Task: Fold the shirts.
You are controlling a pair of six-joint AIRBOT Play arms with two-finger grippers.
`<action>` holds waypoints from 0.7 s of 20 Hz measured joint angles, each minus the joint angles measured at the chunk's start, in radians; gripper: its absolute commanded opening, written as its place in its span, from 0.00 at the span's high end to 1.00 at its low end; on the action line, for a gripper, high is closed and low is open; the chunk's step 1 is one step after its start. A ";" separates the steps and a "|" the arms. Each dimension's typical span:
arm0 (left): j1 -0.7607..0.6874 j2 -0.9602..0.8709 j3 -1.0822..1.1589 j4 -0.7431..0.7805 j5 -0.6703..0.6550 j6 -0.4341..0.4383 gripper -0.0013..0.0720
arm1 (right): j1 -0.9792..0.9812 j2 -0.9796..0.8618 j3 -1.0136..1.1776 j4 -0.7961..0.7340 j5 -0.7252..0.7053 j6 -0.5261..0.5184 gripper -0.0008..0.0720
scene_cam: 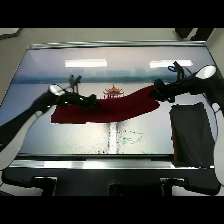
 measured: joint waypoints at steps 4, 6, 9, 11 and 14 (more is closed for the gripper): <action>-0.141 -0.114 -0.013 -0.231 0.115 0.016 0.94 | 0.008 0.168 0.000 0.008 0.090 0.060 0.93; -0.215 -0.156 -0.014 -0.367 0.137 0.051 0.94 | 0.012 0.234 0.000 0.008 0.122 0.091 0.93; -0.296 -0.190 -0.016 -0.543 0.168 0.106 0.95 | 0.012 0.293 0.000 0.008 0.131 0.131 0.93; -0.291 -0.185 -0.016 -0.615 0.198 0.159 0.95 | 0.014 0.297 0.000 0.006 0.129 0.143 0.93; -0.192 -0.092 -0.017 -0.600 0.202 0.225 0.95 | 0.072 0.257 0.000 0.008 0.080 0.155 0.93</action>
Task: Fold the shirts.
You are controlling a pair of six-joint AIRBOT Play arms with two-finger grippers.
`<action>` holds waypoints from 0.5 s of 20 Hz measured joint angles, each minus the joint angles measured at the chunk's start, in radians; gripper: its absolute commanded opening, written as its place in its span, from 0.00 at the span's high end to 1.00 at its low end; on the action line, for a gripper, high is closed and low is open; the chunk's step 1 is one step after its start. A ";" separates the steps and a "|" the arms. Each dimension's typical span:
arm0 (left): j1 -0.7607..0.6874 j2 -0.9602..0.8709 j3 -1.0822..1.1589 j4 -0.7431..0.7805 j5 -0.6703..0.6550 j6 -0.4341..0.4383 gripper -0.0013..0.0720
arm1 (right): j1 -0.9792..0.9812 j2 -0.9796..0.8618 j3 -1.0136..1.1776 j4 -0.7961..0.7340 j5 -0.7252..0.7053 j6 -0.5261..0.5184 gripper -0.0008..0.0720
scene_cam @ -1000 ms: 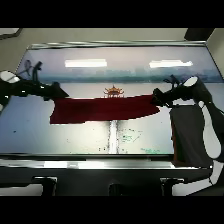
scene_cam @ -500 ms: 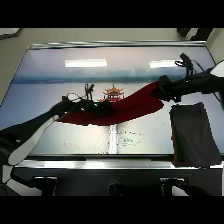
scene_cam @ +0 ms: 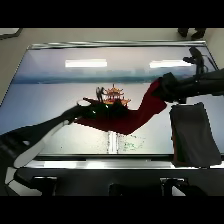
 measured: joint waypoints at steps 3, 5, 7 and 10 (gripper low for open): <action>0.182 0.187 0.000 0.119 0.001 0.030 0.95 | 0.132 -0.083 0.000 0.018 -0.128 0.003 0.93; 0.327 0.327 0.000 0.195 0.004 0.035 0.95 | 0.232 -0.165 0.000 0.081 -0.241 -0.005 0.93; 0.484 0.475 0.000 0.253 0.006 0.036 0.95 | 0.318 -0.265 0.000 0.179 -0.358 -0.035 0.93; 0.696 0.668 0.000 0.301 -0.007 0.021 0.95 | 0.425 -0.423 0.000 0.362 -0.517 -0.112 0.93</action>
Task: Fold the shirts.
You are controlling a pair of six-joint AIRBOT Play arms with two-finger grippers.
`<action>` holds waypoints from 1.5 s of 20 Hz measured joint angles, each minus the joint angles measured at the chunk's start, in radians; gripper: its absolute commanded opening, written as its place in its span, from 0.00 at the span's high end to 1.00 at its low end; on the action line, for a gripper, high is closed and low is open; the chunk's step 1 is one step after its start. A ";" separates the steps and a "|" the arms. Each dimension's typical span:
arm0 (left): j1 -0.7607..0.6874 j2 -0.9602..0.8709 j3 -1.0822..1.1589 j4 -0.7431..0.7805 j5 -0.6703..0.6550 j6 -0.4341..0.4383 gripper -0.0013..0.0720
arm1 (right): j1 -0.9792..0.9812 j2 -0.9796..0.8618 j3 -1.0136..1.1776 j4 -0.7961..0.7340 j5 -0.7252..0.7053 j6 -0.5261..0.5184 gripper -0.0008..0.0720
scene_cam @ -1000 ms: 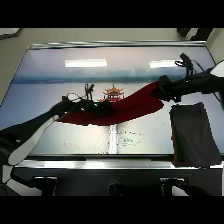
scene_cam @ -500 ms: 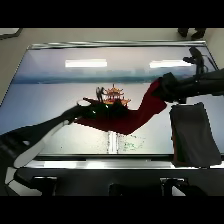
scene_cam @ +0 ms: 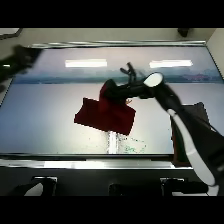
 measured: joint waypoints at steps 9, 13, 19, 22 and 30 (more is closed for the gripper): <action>0.192 0.257 0.000 0.036 -0.055 -0.045 0.95 | 0.075 -0.197 0.000 0.269 -0.129 -0.167 0.07; 0.199 0.270 0.000 0.053 -0.061 -0.048 0.95 | -0.080 -0.114 -0.002 -0.057 0.073 -0.056 0.08; 0.200 0.274 0.000 0.087 -0.093 -0.048 0.95 | -0.222 -0.020 -0.195 -0.517 0.329 0.119 0.09; 0.200 0.275 0.000 0.091 -0.126 -0.048 0.94 | -0.204 -0.020 -0.275 -0.423 0.213 0.092 0.17; 0.200 0.275 0.000 0.093 -0.177 -0.031 0.94 | -0.174 0.016 -0.304 -0.304 -0.013 0.014 0.94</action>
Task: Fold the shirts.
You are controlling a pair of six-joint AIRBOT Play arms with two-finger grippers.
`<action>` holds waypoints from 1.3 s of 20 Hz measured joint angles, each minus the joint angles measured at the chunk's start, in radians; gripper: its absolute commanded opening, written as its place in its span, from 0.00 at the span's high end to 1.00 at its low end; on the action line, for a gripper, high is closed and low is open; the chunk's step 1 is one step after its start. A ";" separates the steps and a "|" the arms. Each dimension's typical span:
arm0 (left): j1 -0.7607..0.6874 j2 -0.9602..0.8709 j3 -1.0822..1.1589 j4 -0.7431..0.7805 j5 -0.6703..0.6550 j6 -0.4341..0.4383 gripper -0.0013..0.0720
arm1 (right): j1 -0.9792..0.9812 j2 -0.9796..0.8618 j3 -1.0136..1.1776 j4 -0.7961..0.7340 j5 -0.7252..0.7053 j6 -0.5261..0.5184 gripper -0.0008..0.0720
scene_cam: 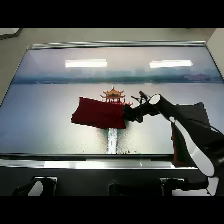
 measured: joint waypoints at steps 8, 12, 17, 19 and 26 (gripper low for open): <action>0.000 0.000 0.000 0.000 -0.006 0.029 0.94 | -0.373 0.307 0.176 -0.120 0.188 0.039 0.94; 0.000 0.000 0.000 0.000 -0.007 0.039 0.94 | -0.628 0.415 0.285 -0.233 0.367 0.096 0.94; 0.000 0.000 0.000 0.000 -0.007 0.043 0.94 | -0.883 0.496 0.356 -0.276 0.523 0.159 0.93; 0.000 0.000 0.000 0.000 -0.007 0.043 0.94 | -0.953 0.513 0.365 -0.279 0.584 0.172 0.94; 0.000 -0.001 0.000 0.000 -0.007 0.061 0.94 | -1.054 0.528 0.375 -0.427 0.821 0.183 0.93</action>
